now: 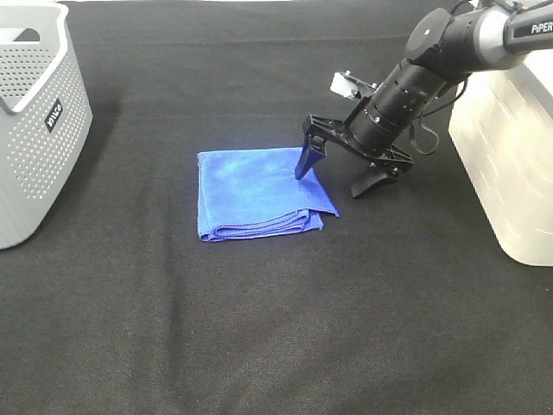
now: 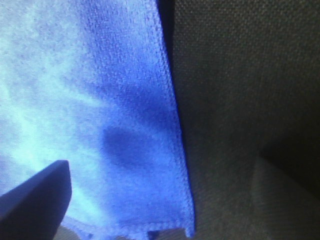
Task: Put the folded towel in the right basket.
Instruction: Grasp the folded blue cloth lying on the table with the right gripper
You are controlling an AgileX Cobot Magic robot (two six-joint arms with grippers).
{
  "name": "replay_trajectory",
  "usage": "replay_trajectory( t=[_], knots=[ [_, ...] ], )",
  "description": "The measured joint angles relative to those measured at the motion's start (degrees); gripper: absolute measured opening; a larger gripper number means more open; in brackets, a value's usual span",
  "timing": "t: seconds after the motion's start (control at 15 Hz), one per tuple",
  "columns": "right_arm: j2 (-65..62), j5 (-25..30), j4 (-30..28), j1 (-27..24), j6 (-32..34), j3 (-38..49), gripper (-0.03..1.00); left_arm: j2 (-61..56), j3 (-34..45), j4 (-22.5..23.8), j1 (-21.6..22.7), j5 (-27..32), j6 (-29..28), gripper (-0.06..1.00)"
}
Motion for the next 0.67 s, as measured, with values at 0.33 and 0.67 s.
replay_trajectory(
  t=[0.33,0.67],
  knots=[
    [1.43,0.4,1.15,-0.11,-0.23,-0.86,0.95,0.0,0.0,0.06,0.0,0.0,0.0,0.99],
    [4.47,-0.63,10.08,1.32,-0.34,-1.78,0.93,0.0,0.0,0.06,0.0,0.0,0.0,0.99]
  ],
)
